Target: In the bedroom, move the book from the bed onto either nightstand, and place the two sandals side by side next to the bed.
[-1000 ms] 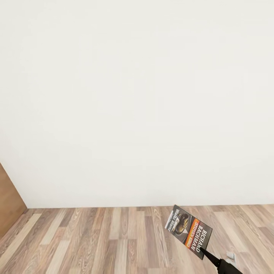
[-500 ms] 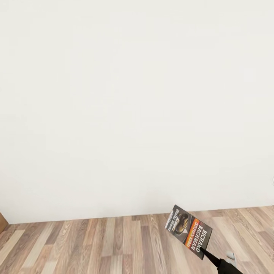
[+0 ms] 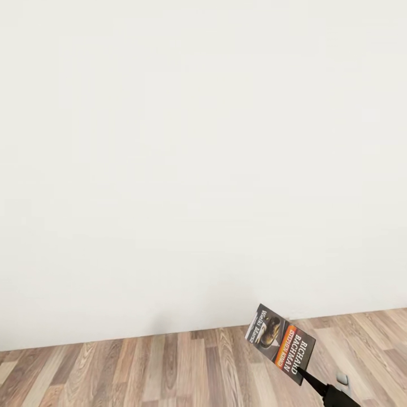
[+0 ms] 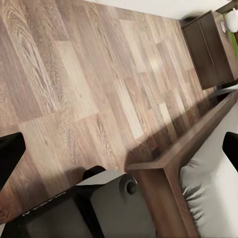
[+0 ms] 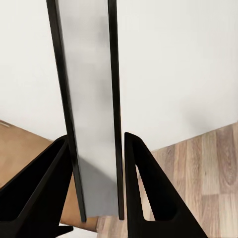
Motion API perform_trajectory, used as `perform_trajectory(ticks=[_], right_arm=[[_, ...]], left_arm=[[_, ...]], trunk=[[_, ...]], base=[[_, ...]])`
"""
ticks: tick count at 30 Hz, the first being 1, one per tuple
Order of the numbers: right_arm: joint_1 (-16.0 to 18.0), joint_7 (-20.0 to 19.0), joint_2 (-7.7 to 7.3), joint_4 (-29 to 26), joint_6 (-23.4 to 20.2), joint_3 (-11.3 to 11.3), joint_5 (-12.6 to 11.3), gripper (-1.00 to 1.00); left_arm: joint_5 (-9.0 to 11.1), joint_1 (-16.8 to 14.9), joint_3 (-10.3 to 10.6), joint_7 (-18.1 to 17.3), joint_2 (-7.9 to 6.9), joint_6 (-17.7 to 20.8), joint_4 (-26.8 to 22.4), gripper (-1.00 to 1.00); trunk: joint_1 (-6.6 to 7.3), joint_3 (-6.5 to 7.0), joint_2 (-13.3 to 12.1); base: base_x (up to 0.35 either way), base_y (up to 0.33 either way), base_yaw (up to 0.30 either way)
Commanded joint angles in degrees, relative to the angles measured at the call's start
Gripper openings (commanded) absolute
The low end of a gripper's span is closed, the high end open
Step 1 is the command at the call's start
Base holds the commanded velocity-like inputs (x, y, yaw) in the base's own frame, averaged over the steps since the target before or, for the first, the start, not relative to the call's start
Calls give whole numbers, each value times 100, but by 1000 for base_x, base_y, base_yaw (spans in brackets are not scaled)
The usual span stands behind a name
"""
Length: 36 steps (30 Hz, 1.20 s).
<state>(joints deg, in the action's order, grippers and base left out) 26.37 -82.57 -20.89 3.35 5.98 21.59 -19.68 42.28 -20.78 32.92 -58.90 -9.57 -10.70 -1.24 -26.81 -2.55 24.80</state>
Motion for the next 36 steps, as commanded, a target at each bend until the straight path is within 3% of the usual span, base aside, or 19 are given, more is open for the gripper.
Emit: perform_trajectory(ticks=[1, 19, 36], right_arm=[[12, -13, -3, 25, 61, -8, -28, -100], [13, -25, -3, 25, 61, -9, -28, -100], [16, -31, -3, 25, 62, -12, -28, -100]], left_arm=[[34, -5, 48, -8, -1, -37, 1, 100], [34, -5, 48, -8, -1, -37, 1, 100], [34, -5, 48, -8, -1, -37, 1, 100]], trunk=[[-7, -13, 12], [-7, -13, 12], [-7, -13, 12]], base=[[323, 0, -1], [331, 0, -6], [64, 0, -256]])
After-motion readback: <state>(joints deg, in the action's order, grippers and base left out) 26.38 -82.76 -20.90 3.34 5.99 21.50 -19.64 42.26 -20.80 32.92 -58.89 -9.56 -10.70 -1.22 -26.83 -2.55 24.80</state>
